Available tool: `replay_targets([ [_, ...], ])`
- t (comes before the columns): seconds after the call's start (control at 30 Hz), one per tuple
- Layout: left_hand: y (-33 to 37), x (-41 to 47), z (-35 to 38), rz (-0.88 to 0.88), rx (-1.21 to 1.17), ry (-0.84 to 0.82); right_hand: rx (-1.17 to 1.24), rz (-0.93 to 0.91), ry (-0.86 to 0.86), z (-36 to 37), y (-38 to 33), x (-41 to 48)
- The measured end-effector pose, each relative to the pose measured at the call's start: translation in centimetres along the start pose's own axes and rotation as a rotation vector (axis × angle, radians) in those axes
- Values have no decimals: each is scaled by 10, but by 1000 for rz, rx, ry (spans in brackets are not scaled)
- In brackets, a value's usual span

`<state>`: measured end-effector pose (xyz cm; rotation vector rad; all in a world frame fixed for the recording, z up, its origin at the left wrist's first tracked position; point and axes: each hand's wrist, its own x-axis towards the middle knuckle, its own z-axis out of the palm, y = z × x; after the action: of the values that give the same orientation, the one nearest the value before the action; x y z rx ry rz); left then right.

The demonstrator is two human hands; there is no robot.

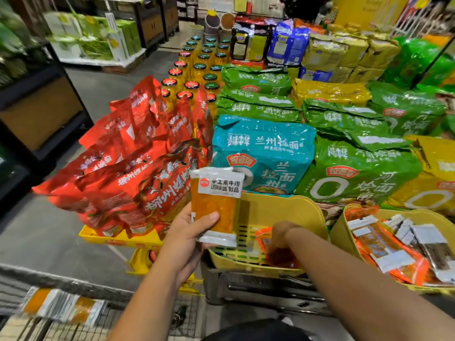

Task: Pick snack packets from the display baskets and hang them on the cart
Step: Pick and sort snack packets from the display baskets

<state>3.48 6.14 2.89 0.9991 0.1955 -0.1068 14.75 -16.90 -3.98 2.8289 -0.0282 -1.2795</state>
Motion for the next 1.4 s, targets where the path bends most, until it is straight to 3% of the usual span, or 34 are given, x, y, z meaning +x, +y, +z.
replay_targets([
  [0.07, 0, -5, -3, 22, -48, 39, 99, -4, -24, 5, -4, 6],
  [0.17, -1, -12, -8, 77, -34, 76, 7, 42, 72, 11, -3, 16],
  [0.33, -12, -34, -10, 83, 9, 180, -79, -30, 72, 15, 0, 17],
  [0.57, -26, -66, 33, 103, 19, 328, -302, -199, 89, 12, 0, 14],
  [0.8, -44, -103, 70, 186, 7, 439, -369, -383, 58, 6, 1, 4],
  [0.9, -56, -118, 86, 217, 19, 532, -362, -476, 129, -10, -5, -16],
  [1.07, -72, -149, 99, 239, 31, 640, -178, -609, 297, -38, 1, -47],
  [1.2, -80, -178, 106, 259, -17, 701, 266, -786, 318, -40, 23, -87],
  [1.33, -82, -201, 104, 303, -32, 755, 789, -987, -8, -14, 38, -135],
  [1.4, -81, -212, 101, 327, -36, 781, 938, -1062, -141, 2, 36, -146],
])
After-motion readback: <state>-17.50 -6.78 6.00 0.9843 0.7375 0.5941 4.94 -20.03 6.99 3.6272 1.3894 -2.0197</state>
